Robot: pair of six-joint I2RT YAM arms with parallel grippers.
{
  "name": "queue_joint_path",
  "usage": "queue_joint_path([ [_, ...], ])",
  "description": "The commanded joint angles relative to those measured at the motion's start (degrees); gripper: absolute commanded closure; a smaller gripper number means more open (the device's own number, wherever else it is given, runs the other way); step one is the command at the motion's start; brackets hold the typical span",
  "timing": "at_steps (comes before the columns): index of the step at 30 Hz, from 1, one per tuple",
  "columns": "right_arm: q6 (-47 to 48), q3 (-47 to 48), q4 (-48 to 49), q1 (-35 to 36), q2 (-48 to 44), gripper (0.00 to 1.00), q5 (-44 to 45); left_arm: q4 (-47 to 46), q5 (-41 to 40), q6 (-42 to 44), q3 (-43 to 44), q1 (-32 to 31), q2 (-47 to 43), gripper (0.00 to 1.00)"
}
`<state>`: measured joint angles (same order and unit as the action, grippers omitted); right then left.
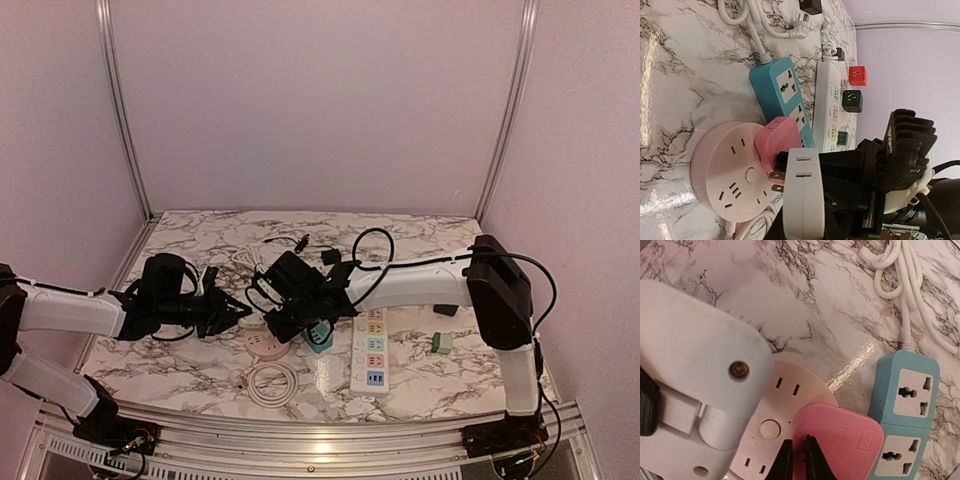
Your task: Pull the plug off the socket
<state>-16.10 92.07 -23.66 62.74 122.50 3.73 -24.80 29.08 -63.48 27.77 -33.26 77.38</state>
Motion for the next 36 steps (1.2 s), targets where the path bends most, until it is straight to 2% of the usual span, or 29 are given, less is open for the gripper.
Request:
queue_joint_path([
  [1,-1.75,0.66,-4.57,0.60,0.08,0.89,-1.18,16.12,-7.06,9.37,4.68,0.69,-3.69,1.00],
  [5,-2.48,1.05,-2.91,-0.25,-3.44,0.88,-0.79,30.17,-16.01,16.08,11.75,0.74,-4.19,1.00],
  [10,-2.95,-0.17,-0.49,-1.77,-8.64,0.84,-0.43,48.49,-33.43,24.35,21.95,0.74,-0.86,1.00],
  [13,-3.26,-2.42,1.33,-2.96,-12.04,0.82,-0.21,55.88,-44.72,27.91,27.93,0.74,2.49,1.00],
  [16,-3.71,-5.45,3.40,-4.40,-15.23,0.79,-0.24,60.31,-52.46,30.46,32.94,0.90,5.94,1.00],
  [22,-4.29,-11.39,5.70,-6.88,-20.95,0.72,0.25,66.70,-62.78,34.63,42.62,2.01,14.92,1.00],
  [26,-4.49,-13.91,6.18,-7.48,-23.69,0.63,1.76,70.36,-67.79,37.02,47.88,2.88,21.00,1.00],
  [31,-4.79,-16.41,7.14,-7.65,-26.11,0.50,2.80,74.31,-71.93,39.66,53.57,4.63,28.55,1.00],
  [36,-5.05,-18.06,7.71,-7.81,-27.49,0.45,2.62,75.51,-72.50,41.98,57.16,6.29,34.90,1.00],
])
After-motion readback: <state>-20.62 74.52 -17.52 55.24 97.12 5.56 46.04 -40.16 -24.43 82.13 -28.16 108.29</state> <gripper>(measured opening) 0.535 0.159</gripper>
